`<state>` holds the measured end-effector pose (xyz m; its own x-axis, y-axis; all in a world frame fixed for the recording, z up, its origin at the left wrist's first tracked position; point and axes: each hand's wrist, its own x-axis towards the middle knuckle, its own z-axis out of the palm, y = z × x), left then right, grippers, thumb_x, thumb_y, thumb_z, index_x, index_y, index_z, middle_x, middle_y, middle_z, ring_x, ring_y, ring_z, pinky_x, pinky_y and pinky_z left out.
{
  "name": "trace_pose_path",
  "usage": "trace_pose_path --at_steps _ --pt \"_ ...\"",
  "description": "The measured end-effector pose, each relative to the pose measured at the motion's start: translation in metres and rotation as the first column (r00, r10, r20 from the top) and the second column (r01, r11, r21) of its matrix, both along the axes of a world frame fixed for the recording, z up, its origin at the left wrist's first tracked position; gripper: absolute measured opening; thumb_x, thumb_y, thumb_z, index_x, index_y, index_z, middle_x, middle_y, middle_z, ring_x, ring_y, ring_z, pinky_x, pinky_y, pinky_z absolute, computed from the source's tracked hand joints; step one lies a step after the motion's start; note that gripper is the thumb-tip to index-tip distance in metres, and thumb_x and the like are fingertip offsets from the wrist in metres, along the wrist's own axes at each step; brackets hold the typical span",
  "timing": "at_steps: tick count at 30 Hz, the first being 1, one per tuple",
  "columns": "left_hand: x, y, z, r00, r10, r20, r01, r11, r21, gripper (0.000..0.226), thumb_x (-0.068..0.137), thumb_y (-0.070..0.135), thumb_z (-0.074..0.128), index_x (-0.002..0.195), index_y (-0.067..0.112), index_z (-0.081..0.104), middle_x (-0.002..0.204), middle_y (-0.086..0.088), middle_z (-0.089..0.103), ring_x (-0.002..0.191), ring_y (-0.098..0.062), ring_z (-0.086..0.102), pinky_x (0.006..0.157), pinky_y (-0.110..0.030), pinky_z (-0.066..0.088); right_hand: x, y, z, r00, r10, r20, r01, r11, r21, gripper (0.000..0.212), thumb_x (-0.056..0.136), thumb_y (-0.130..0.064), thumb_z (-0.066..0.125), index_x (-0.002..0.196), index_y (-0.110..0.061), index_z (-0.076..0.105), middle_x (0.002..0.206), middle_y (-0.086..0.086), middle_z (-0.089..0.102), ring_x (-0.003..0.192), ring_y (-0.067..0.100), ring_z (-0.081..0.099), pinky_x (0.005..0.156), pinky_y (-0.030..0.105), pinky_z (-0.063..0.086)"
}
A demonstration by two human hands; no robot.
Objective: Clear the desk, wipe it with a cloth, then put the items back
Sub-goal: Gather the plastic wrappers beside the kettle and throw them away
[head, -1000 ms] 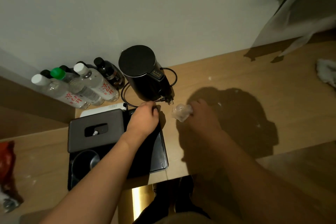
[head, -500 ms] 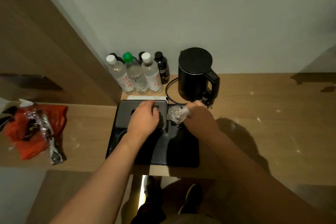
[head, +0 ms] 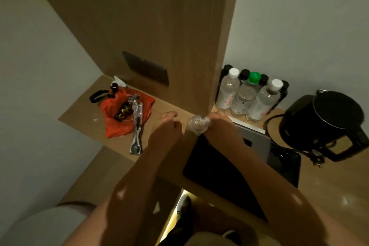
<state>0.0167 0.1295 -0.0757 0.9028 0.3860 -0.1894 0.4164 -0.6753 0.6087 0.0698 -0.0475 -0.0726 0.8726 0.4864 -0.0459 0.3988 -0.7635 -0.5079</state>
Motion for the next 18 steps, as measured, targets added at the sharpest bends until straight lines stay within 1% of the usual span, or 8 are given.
trace_pose_path --at_steps 3,5,6,8,10,12,15,18 --pt "-0.014 0.041 -0.005 0.998 0.055 0.044 -0.056 0.998 0.029 0.035 0.100 0.017 0.053 0.135 0.012 0.059 0.135 -0.009 0.061 0.119 -0.022 0.059 0.101 -0.032 0.044 0.002 0.047 0.006 0.998 0.042 -0.055 -0.036 0.994 0.101 0.007 0.082 -0.027 0.065 0.079 -0.022 0.061 0.082 -0.007 0.044 0.068 0.011 0.049 0.061 0.021 0.034" --pt "-0.022 0.067 -0.011 0.993 0.104 0.059 -0.105 0.994 0.028 0.033 0.101 0.023 0.053 0.133 0.015 0.059 0.130 -0.007 0.063 0.115 -0.019 0.059 0.091 -0.027 0.042 0.001 0.075 0.006 0.993 0.109 -0.055 -0.102 0.988 0.112 0.015 0.075 -0.046 0.057 0.073 -0.032 0.053 0.078 -0.011 0.044 0.065 0.005 0.049 0.058 0.021 0.037" --pt "-0.024 0.079 -0.014 0.990 0.129 0.063 -0.131 0.991 0.028 0.032 0.102 0.025 0.052 0.131 0.016 0.060 0.127 -0.006 0.064 0.112 -0.019 0.060 0.088 -0.026 0.040 0.002 0.089 0.005 0.990 0.129 -0.060 -0.123 0.989 0.087 0.015 0.074 -0.048 0.053 0.075 -0.033 0.053 0.081 -0.009 0.047 0.067 0.008 0.051 0.058 0.021 0.040" --pt "-0.027 0.101 -0.018 0.981 0.179 0.072 -0.181 0.983 0.014 0.028 0.103 0.030 0.049 0.125 0.019 0.062 0.119 -0.004 0.065 0.104 -0.017 0.061 0.084 -0.026 0.039 0.001 0.116 0.002 0.984 0.146 -0.102 -0.146 0.989 0.010 0.013 0.085 -0.034 0.057 0.093 -0.025 0.058 0.096 -0.003 0.051 0.080 0.014 0.053 0.066 0.021 0.042" --pt "-0.030 0.123 -0.019 0.974 0.212 0.081 -0.214 0.977 0.014 0.029 0.104 0.034 0.045 0.121 0.022 0.064 0.114 0.001 0.065 0.090 -0.007 0.058 0.079 -0.023 0.040 0.004 0.136 0.000 0.976 0.164 -0.146 -0.160 0.986 0.037 0.011 0.091 -0.019 0.064 0.100 -0.017 0.056 0.098 -0.004 0.051 0.083 0.010 0.051 0.072 0.021 0.041" --pt "-0.030 0.144 -0.017 0.965 0.234 0.117 -0.238 0.971 0.019 0.024 0.104 0.028 0.046 0.118 0.021 0.064 0.108 0.005 0.064 0.082 -0.001 0.055 0.079 -0.023 0.047 0.010 0.153 0.000 0.962 0.219 -0.162 -0.211 0.975 0.069 0.017 0.089 -0.021 0.070 0.097 -0.022 0.055 0.094 -0.008 0.052 0.085 0.007 0.054 0.077 0.022 0.044" --pt "-0.024 0.176 -0.005 0.950 0.225 0.216 -0.239 0.970 0.041 0.019 0.103 0.017 0.048 0.109 0.024 0.065 0.096 0.015 0.056 0.077 0.007 0.052 0.078 -0.018 0.048 0.022 0.185 0.010 0.962 0.221 -0.162 -0.220 0.975 0.030 0.018 0.086 -0.026 0.072 0.095 -0.031 0.057 0.096 -0.011 0.045 0.086 0.007 0.051 0.072 0.019 0.040" --pt "-0.015 0.209 0.003 0.949 0.230 0.214 -0.243 0.969 0.038 0.022 0.105 0.022 0.044 0.105 0.023 0.066 0.101 0.007 0.064 0.081 -0.002 0.058 0.074 -0.018 0.043 0.032 0.215 0.016 0.973 0.172 -0.154 -0.175 0.985 -0.002 0.020 0.086 -0.028 0.071 0.103 -0.028 0.059 0.103 -0.006 0.047 0.094 0.013 0.055 0.081 0.027 0.049"
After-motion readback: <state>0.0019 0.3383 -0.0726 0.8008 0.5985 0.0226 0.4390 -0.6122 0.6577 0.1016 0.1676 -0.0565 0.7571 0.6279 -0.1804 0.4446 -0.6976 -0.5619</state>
